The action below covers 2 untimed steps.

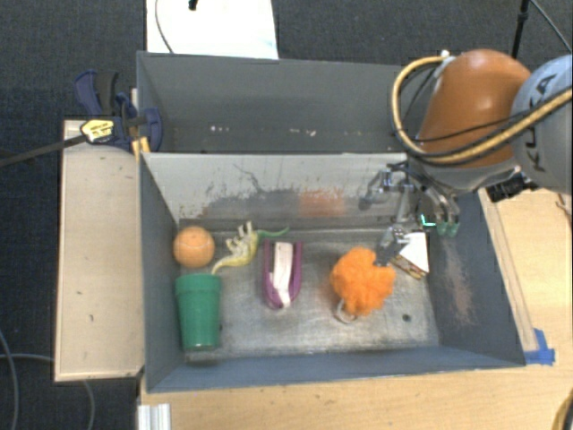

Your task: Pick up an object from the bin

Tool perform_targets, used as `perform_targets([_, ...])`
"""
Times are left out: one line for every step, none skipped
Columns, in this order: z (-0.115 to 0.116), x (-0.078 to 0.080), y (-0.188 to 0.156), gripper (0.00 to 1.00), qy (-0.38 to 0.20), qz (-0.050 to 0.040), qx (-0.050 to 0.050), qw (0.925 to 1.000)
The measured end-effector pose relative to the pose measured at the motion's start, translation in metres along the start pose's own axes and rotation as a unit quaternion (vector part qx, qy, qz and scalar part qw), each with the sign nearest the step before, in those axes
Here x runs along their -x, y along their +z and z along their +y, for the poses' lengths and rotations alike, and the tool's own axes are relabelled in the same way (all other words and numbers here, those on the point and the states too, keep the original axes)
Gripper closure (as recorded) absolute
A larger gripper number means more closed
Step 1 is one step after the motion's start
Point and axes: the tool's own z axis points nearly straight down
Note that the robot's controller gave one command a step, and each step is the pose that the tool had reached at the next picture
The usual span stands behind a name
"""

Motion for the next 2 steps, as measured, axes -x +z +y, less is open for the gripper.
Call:
perform_targets([0.0,0.002,-0.005,0.0,0.0,-0.0042,0.0,1.0])
perform_targets([0.001,0.004,0.016,0.0,-0.062,-0.0078,-0.001,0.998])
